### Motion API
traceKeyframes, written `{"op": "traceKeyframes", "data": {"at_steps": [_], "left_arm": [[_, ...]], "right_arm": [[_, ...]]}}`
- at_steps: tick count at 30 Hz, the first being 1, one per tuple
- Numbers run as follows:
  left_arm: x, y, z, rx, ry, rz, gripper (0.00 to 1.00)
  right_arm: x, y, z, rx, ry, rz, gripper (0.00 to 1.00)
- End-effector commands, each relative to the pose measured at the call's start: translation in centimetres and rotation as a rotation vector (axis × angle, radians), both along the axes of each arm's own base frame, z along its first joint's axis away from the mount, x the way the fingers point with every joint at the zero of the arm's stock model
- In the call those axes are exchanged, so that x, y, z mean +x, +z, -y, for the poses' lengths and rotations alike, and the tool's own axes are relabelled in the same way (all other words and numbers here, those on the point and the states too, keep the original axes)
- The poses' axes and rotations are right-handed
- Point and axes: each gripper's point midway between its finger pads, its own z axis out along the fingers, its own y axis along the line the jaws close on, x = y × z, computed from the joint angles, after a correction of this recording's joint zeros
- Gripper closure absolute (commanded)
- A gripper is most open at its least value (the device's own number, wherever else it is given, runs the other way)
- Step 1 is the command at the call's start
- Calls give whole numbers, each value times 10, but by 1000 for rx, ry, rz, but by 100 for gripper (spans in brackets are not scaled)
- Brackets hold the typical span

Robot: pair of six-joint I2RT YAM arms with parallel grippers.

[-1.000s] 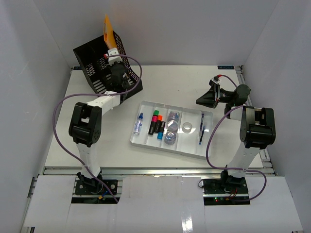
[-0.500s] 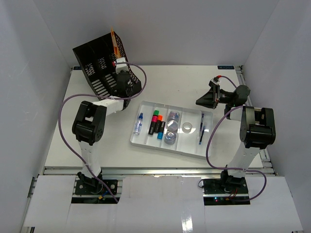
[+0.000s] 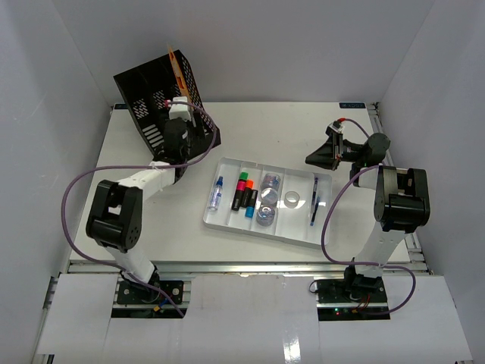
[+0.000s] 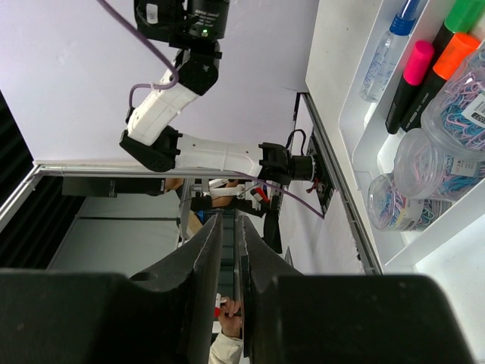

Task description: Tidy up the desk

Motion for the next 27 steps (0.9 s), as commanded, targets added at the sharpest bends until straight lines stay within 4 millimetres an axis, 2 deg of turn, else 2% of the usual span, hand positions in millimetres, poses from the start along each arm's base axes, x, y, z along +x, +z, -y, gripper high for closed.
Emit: {"op": "traceKeyframes", "data": {"at_steps": [1,3,4,5,8,10,12,13,15,17,21,24,27], "left_arm": [[-26,56,3,-56,-97,65,4],[-35,77,12,-86,-159,83,2],[-44,97,20,-113,-216,101,2],[-51,108,26,-128,-251,113,2],[-82,146,39,-182,-362,141,2],[-103,152,42,-185,-411,131,2],[-126,171,41,-186,-446,162,2],[-145,178,38,-182,-464,180,2],[-164,178,35,-177,-482,183,2],[-201,191,27,-178,-495,220,2],[-242,193,15,-212,-485,239,2],[-258,184,6,-243,-451,231,2],[-262,172,5,-259,-445,194,2]], "right_arm": [[-25,8,3,-98,52,610,77],[-25,8,4,-104,59,614,75],[-25,8,4,-106,62,616,73],[-25,9,4,-108,67,621,73],[-24,12,3,-115,78,634,73],[-23,15,1,-117,88,646,73],[-22,20,-1,-122,102,673,73],[-20,26,-3,-127,116,694,73],[-18,31,-8,-132,142,710,73],[-7,50,-13,-143,164,786,73],[6,97,-35,-137,215,989,72],[14,126,-54,-123,251,1097,71],[22,138,-70,-127,291,1134,71]]}}
